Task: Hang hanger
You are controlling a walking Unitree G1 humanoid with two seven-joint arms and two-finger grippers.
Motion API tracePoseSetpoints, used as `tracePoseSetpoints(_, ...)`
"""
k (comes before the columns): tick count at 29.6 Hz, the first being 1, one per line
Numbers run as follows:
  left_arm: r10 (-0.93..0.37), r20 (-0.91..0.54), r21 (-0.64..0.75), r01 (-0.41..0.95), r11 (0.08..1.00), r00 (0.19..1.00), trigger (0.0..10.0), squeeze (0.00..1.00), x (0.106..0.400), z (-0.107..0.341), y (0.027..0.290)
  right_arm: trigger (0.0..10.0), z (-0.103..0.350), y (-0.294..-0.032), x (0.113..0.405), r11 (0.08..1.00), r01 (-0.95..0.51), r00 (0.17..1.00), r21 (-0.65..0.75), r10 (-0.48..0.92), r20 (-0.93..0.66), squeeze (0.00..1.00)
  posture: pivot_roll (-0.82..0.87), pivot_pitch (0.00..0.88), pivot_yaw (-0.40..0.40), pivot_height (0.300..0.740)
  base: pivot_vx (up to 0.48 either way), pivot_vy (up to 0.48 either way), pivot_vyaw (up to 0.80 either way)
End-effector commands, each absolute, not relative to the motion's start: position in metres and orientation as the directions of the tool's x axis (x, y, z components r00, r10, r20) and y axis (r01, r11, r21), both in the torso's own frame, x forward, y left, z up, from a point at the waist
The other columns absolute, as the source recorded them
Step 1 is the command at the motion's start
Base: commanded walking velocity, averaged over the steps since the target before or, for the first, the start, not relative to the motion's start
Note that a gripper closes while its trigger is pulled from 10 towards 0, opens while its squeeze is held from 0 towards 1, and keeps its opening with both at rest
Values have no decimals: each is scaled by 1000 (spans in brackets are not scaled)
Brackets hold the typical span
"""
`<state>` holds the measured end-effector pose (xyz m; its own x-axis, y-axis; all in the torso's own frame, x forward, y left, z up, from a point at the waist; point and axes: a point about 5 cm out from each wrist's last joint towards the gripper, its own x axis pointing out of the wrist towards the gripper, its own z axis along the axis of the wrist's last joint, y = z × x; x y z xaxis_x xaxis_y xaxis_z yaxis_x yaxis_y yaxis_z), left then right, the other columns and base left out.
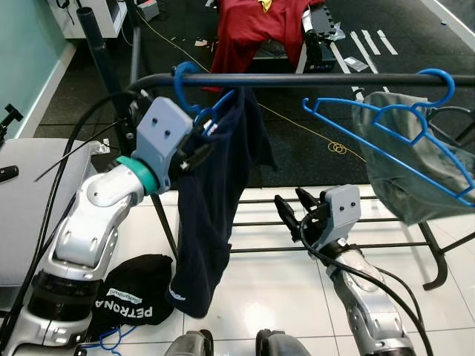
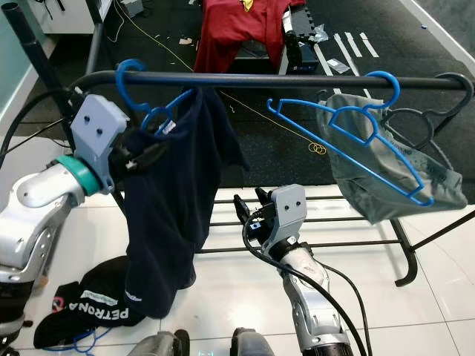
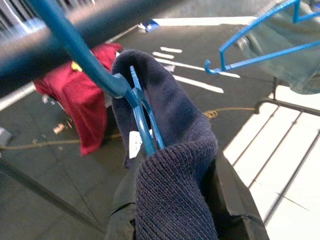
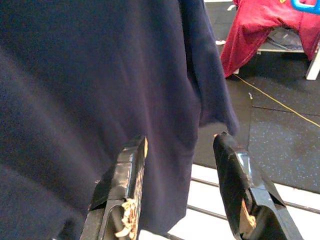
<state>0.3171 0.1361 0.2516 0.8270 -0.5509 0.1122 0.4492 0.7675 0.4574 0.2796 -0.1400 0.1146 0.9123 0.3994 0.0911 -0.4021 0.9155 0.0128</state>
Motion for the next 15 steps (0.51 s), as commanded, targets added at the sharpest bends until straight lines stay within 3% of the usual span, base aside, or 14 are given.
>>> tracePoseSetpoints(1, -554, 167, 491, 419, 764, 815, 0, 0, 316, 261, 133, 10000, 111, -142, 278, 918, -396, 916, 11, 395, 71, 0, -47, 99, 47, 740, 0, 0, 0)
tracePoseSetpoints(8, -553, 217, 496, 397, 772, 805, 0, 0, 314, 267, 133, 10000, 111, -142, 278, 919, -394, 917, 14, 392, 70, 0, -47, 105, 50, 740, 0, 0, 0)
tracePoseSetpoints(15, -640, 187, 485, 497, 720, 745, 0, 0, 301, 257, 134, 10000, 110, -141, 277, 919, -394, 918, 18, 392, 64, 0, -46, 111, 51, 740, 0, 0, 0)
